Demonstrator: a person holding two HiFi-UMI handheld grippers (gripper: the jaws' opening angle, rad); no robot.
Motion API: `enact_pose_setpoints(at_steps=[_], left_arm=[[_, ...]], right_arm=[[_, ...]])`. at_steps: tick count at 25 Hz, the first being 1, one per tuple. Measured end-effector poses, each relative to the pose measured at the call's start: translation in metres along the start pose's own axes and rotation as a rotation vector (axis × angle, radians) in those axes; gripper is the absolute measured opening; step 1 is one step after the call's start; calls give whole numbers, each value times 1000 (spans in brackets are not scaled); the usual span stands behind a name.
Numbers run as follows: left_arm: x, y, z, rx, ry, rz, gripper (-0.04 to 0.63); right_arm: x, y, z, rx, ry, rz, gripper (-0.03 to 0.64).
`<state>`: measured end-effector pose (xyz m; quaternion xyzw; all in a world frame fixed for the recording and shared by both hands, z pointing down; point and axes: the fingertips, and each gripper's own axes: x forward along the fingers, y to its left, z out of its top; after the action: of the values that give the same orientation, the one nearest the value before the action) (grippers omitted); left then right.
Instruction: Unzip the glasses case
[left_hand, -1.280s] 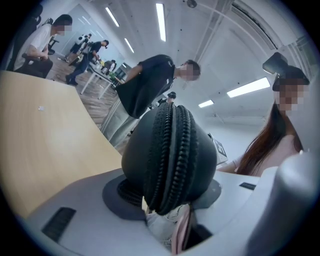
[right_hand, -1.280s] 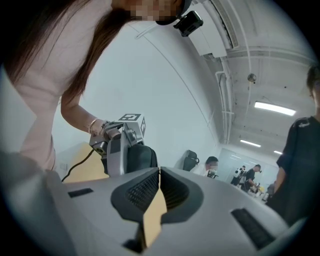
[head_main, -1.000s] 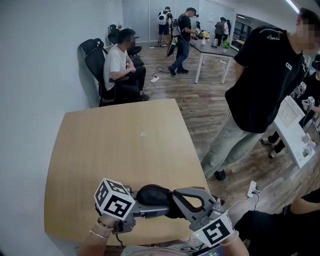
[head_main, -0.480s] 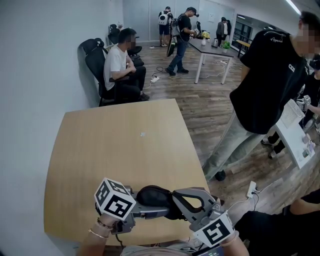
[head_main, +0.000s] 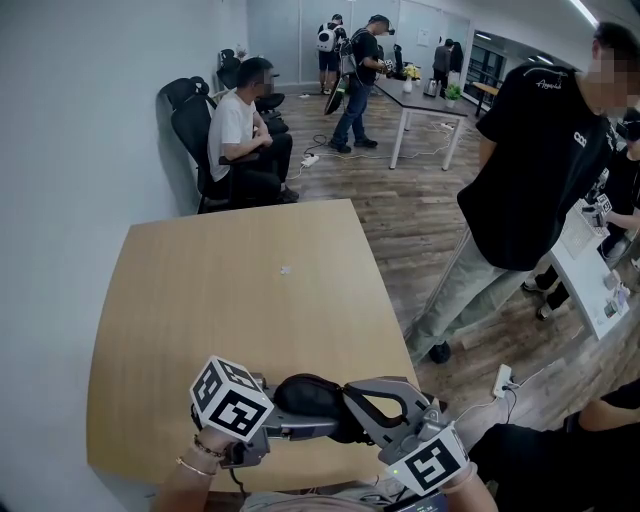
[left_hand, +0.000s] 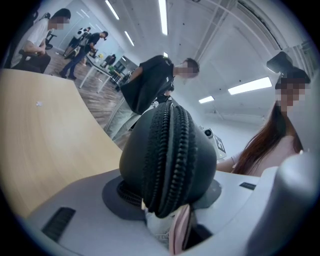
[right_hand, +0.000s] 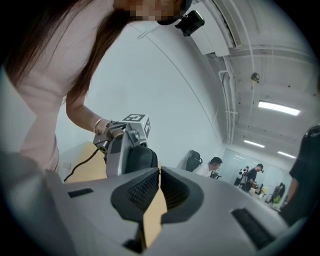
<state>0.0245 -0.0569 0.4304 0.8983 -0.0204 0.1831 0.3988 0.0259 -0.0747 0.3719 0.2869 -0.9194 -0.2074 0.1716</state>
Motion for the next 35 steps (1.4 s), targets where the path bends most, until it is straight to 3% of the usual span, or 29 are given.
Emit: enact_pose_setpoints(at_steps=[13,23,35], left_arm=[[-1,-2,-3,6,20,-40,192],[-3,-13,-15,63,126,-125,192],[2,-12,-18,75,157,-120,193]], right_arm=[[1,4,2,14,-11,29,15],[-5,14,8,33,-11,98,15],[-4,14,10,32,-22,93,15]])
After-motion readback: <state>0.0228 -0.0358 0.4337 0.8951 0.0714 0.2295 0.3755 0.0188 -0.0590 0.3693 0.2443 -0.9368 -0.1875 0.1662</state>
